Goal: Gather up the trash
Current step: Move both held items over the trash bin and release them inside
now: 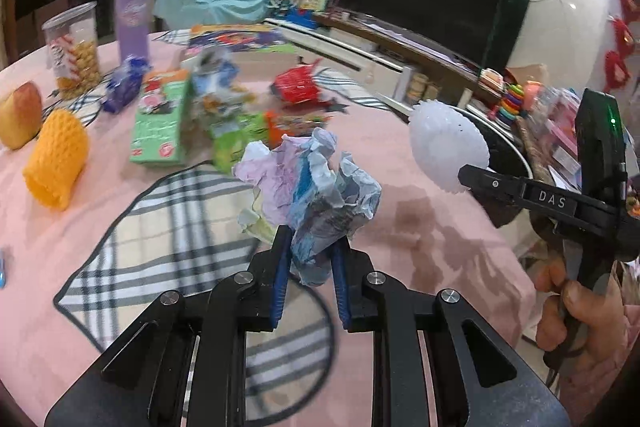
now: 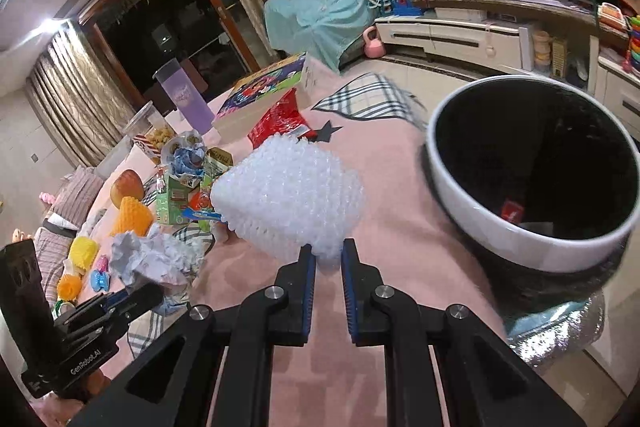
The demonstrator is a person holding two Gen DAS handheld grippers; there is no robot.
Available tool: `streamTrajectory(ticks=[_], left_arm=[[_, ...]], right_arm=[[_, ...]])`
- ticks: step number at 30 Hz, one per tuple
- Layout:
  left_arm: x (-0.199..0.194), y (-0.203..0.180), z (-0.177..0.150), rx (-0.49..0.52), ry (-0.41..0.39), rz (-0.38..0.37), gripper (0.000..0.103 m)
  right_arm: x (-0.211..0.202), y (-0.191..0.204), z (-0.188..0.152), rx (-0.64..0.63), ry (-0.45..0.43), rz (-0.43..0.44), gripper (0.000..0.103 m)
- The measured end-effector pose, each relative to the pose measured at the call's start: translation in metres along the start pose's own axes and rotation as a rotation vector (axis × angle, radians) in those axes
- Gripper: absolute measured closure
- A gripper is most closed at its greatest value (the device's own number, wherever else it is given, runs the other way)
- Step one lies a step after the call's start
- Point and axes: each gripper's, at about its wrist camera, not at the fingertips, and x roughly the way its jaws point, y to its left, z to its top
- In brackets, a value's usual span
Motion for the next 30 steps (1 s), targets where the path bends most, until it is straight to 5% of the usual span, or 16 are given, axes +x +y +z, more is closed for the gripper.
streamTrajectory(ticks=[30], left_arm=[[0.041, -0.122, 0.041, 0.185, 0.017, -0.156, 0.085]], right_arm=[[-0.079, -0.088, 0.002, 0.102, -0.114, -0.143, 0.090]])
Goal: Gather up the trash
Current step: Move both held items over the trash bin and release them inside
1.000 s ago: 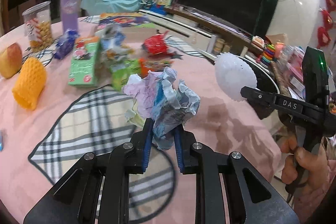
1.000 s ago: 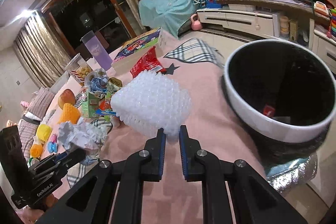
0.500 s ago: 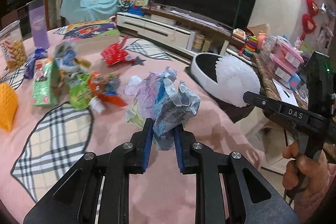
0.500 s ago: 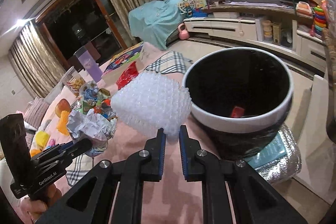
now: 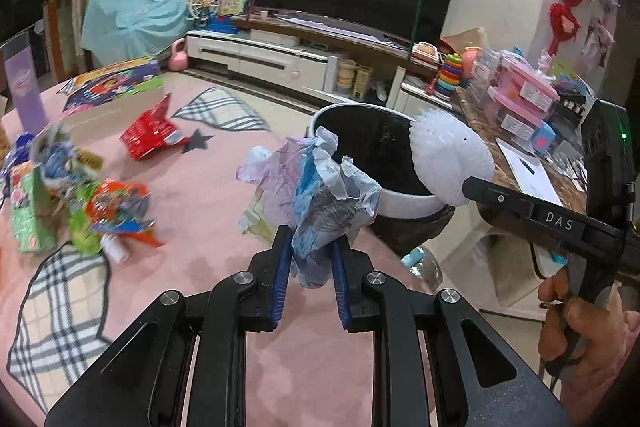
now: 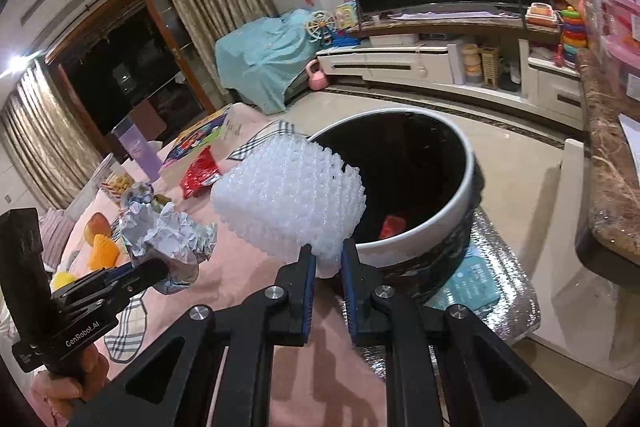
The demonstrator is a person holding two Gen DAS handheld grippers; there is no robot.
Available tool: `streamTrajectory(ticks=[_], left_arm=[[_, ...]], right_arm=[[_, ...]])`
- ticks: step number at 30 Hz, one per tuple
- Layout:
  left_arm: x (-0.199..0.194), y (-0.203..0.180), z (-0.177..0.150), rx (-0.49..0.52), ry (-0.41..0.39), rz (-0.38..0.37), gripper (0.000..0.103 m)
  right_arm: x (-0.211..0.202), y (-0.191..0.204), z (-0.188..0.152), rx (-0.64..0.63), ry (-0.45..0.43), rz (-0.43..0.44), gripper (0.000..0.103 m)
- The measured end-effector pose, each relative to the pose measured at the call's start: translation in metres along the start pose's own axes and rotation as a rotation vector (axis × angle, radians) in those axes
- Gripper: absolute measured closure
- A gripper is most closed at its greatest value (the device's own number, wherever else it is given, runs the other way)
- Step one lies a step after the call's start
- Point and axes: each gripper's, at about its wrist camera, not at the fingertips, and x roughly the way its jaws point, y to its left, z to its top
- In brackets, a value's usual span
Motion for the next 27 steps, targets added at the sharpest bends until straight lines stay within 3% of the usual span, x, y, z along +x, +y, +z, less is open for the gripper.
streamTrajectory(ticks=[27], left_arm=[[0.080, -0.049, 0.065, 0.100, 0.045, -0.050, 0.085]], right_arm=[[0.027, -0.046, 0.042, -0.004, 0.022, -0.090, 0.090]])
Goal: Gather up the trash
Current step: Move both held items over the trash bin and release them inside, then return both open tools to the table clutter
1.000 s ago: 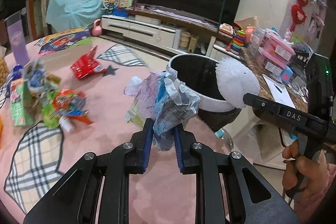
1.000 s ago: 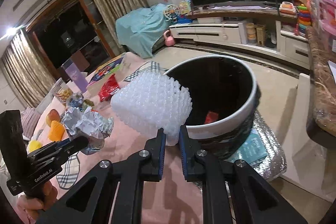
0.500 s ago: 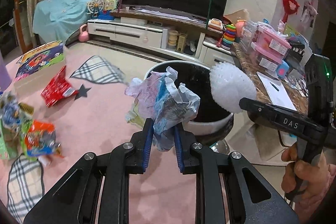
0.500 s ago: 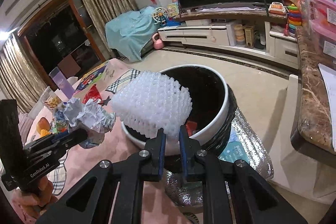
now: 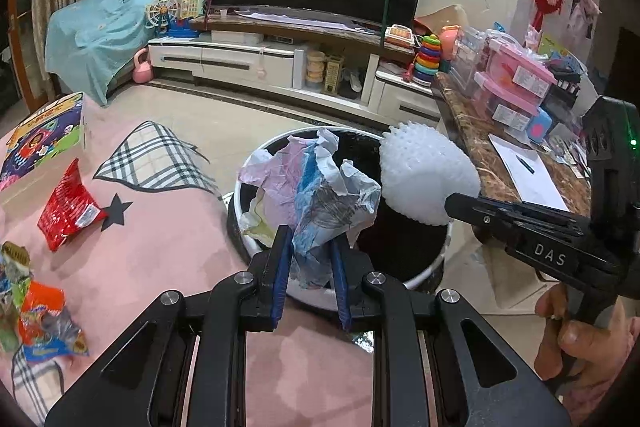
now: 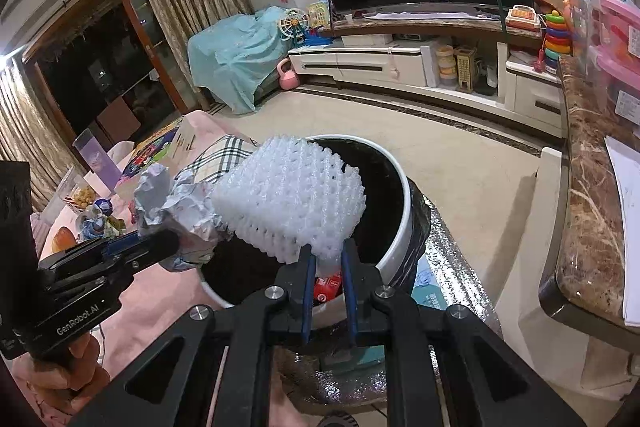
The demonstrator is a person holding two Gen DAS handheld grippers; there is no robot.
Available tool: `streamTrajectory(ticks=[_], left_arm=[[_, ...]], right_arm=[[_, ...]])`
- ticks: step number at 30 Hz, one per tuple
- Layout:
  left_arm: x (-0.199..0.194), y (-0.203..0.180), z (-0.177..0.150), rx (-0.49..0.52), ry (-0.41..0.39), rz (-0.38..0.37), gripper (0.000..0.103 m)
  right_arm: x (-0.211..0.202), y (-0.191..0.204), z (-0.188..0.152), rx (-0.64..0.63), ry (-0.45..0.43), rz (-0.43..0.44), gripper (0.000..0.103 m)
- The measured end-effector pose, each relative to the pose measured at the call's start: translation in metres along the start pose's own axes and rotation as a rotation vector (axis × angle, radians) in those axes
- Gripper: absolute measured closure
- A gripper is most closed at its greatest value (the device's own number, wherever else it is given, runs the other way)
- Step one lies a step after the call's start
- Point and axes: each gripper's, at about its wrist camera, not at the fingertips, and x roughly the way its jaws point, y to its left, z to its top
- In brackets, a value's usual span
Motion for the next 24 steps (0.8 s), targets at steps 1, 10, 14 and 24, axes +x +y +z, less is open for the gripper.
streamTrajectory(ticks=[1, 10, 14, 24], left_arm=[[0.002, 0.000, 0.001, -0.003, 0.004, -0.001, 0.085], [0.017, 0.002, 0.007, -0.006, 0.032, -0.008, 0.085], [0.023, 0.001, 0.009, -0.003, 0.047, 0.004, 0.084], [0.016, 0.006, 0.002, -0.035, 0.046, 0.023, 0.049]], right_arm=[[0.001, -0.001, 0.001, 0.000, 0.003, -0.004, 0.090], [0.013, -0.006, 0.009, -0.008, 0.032, -0.011, 0.089], [0.019, -0.008, 0.011, -0.010, 0.053, -0.007, 0.086], [0.014, -0.013, 0.013, 0.019, 0.047, -0.014, 0.048]])
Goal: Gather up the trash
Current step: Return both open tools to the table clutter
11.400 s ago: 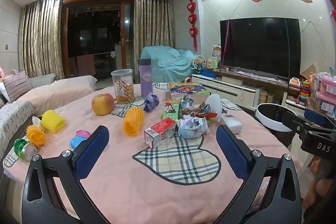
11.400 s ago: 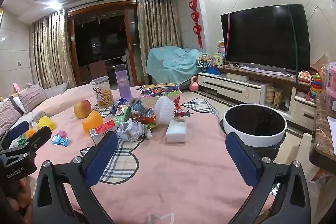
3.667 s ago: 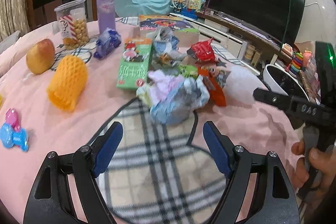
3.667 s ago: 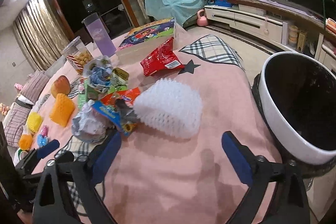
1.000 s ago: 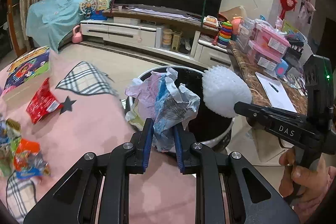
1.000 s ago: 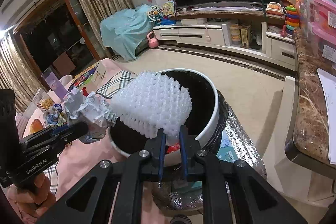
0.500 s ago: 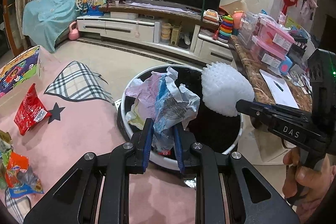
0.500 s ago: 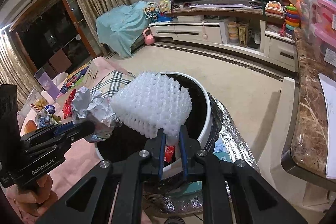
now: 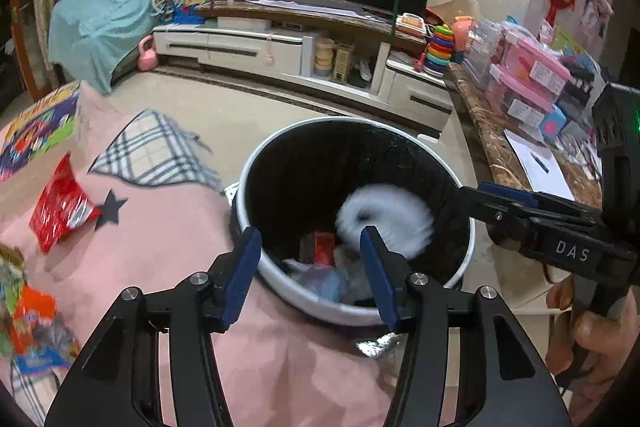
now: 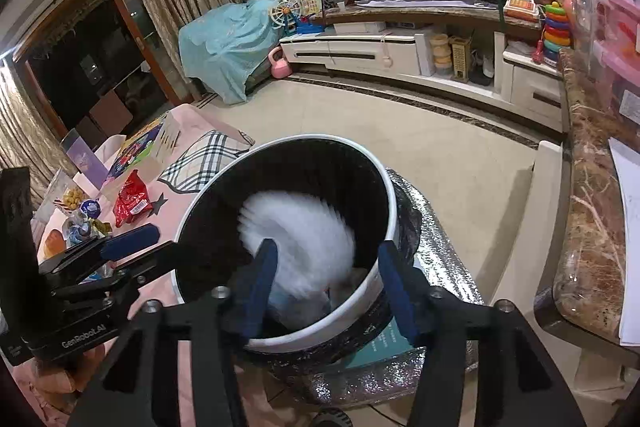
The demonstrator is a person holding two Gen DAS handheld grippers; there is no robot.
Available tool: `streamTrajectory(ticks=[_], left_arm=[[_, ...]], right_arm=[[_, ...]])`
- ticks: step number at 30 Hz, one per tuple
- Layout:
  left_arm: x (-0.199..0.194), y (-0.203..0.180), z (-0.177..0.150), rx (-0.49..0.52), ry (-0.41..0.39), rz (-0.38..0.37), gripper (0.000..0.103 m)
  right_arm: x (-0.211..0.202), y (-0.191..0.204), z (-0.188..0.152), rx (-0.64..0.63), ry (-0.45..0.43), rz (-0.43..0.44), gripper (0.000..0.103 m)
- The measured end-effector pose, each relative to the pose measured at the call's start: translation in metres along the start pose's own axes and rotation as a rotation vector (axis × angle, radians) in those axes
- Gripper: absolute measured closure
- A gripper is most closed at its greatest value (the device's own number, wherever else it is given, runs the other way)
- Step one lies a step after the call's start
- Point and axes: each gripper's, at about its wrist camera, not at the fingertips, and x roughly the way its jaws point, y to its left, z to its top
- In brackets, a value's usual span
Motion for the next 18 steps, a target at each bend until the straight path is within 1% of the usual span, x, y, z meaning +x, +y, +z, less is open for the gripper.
streamTrajectory(ticks=[1, 3, 5, 9, 12, 14, 18], left_arm=[[-0.003, 0.003, -0.005, -0.017, -0.001, -0.005, 0.047], [-0.010, 0.009, -0.013, -0.036, -0.007, 0.001, 0.047], [-0.018, 0.015, -0.025, -0.051, -0.011, 0.011, 0.046], [-0.038, 0.027, -0.047, -0.067, -0.032, 0.045, 0.045], [-0.056, 0.039, -0.064, -0.083, -0.052, 0.093, 0.041], [-0.068, 0.050, -0.075, -0.111, -0.061, 0.110, 0.040], [-0.088, 0.072, -0.096, -0.152, -0.073, 0.165, 0.039]], right_arm=[[-0.001, 0.000, -0.001, 0.006, -0.001, 0.003, 0.048], [-0.004, 0.001, -0.004, 0.018, -0.008, 0.009, 0.043], [-0.008, 0.004, -0.009, 0.023, -0.018, 0.015, 0.033], [-0.014, 0.017, -0.020, 0.028, -0.024, 0.045, 0.029], [-0.019, 0.028, -0.030, 0.042, -0.029, 0.070, 0.024], [-0.022, 0.039, -0.038, 0.042, -0.036, 0.093, 0.022], [-0.021, 0.067, -0.052, 0.020, -0.013, 0.144, 0.021]])
